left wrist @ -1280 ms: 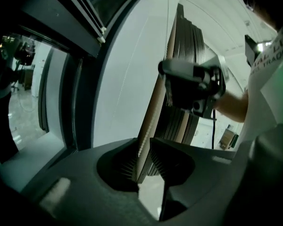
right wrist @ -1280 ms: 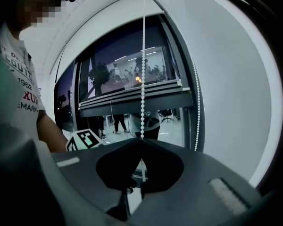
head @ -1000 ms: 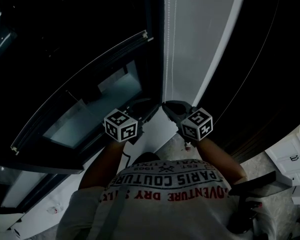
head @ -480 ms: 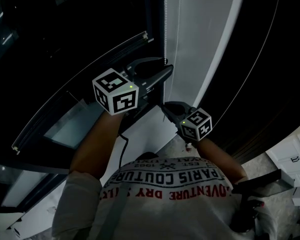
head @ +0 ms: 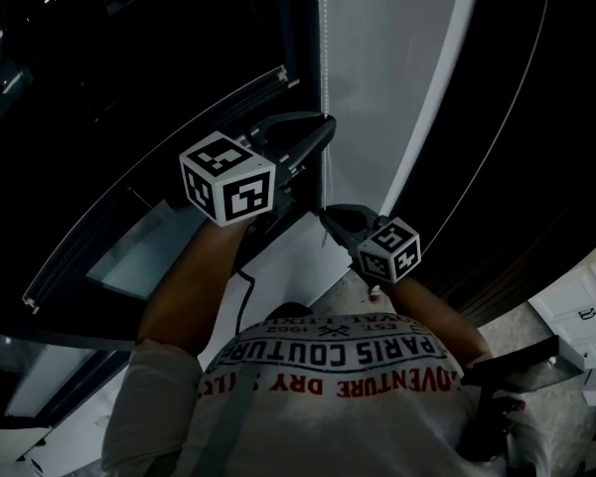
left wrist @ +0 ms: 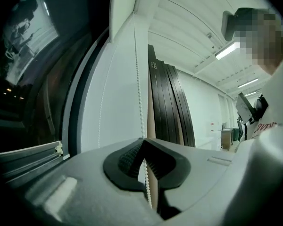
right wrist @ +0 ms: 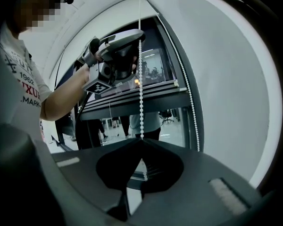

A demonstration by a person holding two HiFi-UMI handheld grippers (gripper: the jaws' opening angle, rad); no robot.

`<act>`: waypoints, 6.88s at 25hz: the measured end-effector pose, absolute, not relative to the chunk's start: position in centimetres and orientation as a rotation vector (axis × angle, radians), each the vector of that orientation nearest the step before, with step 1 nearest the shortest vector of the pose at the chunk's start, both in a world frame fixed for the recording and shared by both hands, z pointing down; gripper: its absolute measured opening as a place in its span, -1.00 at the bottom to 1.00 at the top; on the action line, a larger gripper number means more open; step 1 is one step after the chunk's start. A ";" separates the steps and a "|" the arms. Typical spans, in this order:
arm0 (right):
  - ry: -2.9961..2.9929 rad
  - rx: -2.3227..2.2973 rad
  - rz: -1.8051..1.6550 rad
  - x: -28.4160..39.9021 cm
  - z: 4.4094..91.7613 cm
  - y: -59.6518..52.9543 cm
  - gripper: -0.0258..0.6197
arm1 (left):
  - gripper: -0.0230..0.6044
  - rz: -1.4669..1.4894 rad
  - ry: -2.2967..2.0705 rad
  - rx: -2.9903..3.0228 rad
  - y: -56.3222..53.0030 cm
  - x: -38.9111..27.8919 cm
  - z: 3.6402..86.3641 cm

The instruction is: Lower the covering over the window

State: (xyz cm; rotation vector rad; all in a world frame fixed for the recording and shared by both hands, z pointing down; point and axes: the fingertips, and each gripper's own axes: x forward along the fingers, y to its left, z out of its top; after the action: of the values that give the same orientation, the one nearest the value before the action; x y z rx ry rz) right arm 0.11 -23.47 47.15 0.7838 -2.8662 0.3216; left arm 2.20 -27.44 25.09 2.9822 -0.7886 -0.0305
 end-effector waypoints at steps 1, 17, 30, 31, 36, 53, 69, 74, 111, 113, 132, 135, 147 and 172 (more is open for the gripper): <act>-2.868 0.786 0.325 0.2 47.1 -23.5 -0.90 | -0.91 -0.023 -0.790 2.988 -27.4 2.2 25.1; -2.727 0.745 0.443 1.2 53.3 -21.8 -0.90 | -0.91 0.109 -0.816 2.977 -27.4 2.6 31.5; -2.677 0.621 0.549 1.2 55.6 -19.6 -0.62 | -0.91 0.065 -0.826 2.967 -26.3 2.0 34.3; -2.687 0.627 0.544 1.4 55.0 -19.8 -0.58 | -0.91 0.068 -0.822 2.972 -26.2 2.0 34.2; -2.800 0.711 0.480 3.2 49.0 -21.9 -0.48 | -0.91 0.093 -0.836 2.992 -25.7 2.0 34.2; -3.132 0.683 -0.035 0.0 23.1 -25.7 -0.67 | -0.91 0.136 -0.765 3.013 -24.6 2.7 34.2; -3.124 0.730 0.053 0.4 27.0 -27.2 -0.89 | -0.91 0.223 -0.765 2.999 -25.4 2.2 38.1; -3.082 0.761 0.114 0.5 30.9 -27.8 -0.89 | -0.91 0.291 -0.772 2.960 -25.7 2.0 41.8; -2.858 0.831 0.468 0.4 47.9 -27.8 -0.89 | -0.78 0.545 -0.932 2.877 -24.9 -1.2 55.3; -2.860 0.838 0.474 0.4 48.0 -27.8 -0.89 | -0.77 0.469 -0.964 2.883 -25.4 -1.9 52.8; -2.907 0.779 0.472 -0.8 48.0 -25.8 -0.89 | -0.62 -0.068 -0.857 3.025 -29.5 0.8 27.7; -2.913 0.770 0.477 -0.7 47.9 -25.4 -0.89 | -0.72 -0.113 -0.843 3.014 -29.3 1.3 26.7; -2.925 0.776 0.515 -0.8 48.1 -25.2 -0.89 | -0.91 -0.082 -0.843 3.013 -28.6 0.7 26.9; -2.714 0.639 0.643 -2.2 56.7 -22.4 -0.89 | -0.91 0.125 -0.893 2.928 -27.8 0.2 36.3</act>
State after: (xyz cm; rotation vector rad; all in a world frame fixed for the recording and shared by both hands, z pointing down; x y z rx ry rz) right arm -2.15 -22.38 56.65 0.6388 -2.7137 0.6431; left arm 0.20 -27.82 36.26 2.9284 -0.8932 0.1247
